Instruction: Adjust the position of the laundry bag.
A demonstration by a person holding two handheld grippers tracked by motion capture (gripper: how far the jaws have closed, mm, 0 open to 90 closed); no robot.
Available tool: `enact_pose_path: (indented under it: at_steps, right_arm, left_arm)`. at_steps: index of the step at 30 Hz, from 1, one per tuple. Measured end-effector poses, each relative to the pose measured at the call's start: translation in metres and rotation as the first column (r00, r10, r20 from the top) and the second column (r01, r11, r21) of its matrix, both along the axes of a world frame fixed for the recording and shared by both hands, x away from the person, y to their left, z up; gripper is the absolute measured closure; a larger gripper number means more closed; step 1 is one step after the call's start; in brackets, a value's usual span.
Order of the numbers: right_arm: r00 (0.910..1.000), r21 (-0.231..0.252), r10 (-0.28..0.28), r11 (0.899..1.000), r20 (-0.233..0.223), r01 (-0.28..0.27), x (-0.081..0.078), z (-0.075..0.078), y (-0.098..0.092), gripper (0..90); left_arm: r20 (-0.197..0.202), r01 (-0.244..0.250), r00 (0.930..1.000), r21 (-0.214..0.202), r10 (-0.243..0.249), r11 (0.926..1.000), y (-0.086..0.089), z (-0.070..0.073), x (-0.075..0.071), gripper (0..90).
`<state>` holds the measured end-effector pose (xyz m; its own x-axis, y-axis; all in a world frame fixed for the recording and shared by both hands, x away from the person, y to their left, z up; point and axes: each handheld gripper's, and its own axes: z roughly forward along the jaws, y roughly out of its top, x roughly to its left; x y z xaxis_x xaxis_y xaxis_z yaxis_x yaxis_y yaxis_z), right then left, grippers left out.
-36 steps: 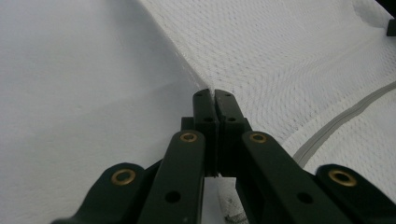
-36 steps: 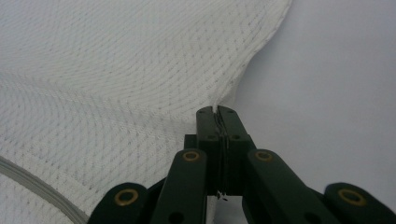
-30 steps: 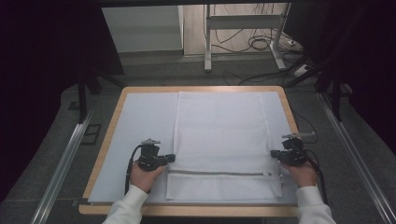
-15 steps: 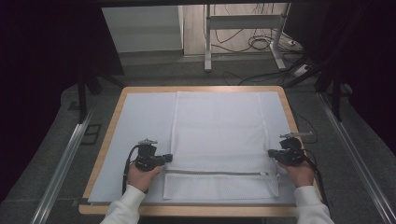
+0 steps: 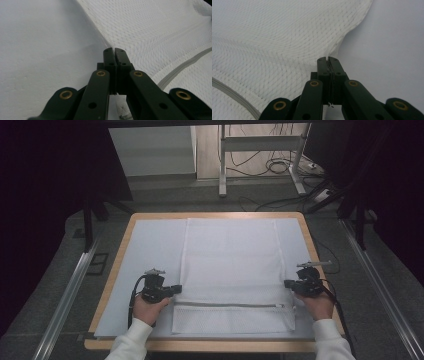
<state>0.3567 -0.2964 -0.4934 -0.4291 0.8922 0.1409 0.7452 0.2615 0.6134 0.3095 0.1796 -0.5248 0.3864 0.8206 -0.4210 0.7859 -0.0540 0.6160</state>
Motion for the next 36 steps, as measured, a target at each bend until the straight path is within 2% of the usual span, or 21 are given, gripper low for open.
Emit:
enact_pose_path:
  at_steps: [7,12,18,22,29,32,36]
  right_arm:
    - [1.0000,0.008,0.007,1.000,0.002,-0.007,0.000,0.000,0.003,87.6]
    - [0.9998,0.035,0.022,0.999,-0.006,-0.021,-0.001,-0.001,0.007,87.7]
    - [0.9992,0.023,0.041,0.999,-0.001,-0.041,-0.002,0.000,0.014,87.7]
    - [0.9983,0.034,0.058,0.998,-0.006,-0.058,-0.003,-0.001,0.020,87.7]
    - [0.9973,0.024,0.073,0.997,-0.001,-0.073,-0.004,-0.002,0.028,87.6]
    - [0.9969,0.044,0.078,0.996,-0.006,-0.078,-0.003,-0.003,0.030,87.7]
    - [0.9968,0.048,0.080,0.996,-0.007,-0.079,-0.003,-0.003,0.032,87.7]
  left_arm:
    - [-0.004,-0.007,1.0000,-0.005,0.007,1.0000,0.006,0.000,-0.002,89.6]
    - [-0.007,-0.018,0.9998,-0.005,0.018,0.9998,0.012,-0.001,-0.004,89.6]
    - [-0.014,-0.028,0.9995,0.006,0.028,0.9996,0.019,-0.003,-0.005,89.6]
    - [-0.018,-0.041,0.9990,0.001,0.041,0.9992,0.027,-0.004,-0.008,89.5]
    - [-0.021,-0.055,0.9983,0.000,0.055,0.9985,0.034,-0.004,-0.010,89.5]
    - [-0.023,-0.057,0.9981,-0.004,0.057,0.9983,0.037,-0.004,-0.010,89.5]
    - [-0.025,-0.059,0.9979,-0.001,0.059,0.9982,0.040,-0.005,-0.011,89.5]
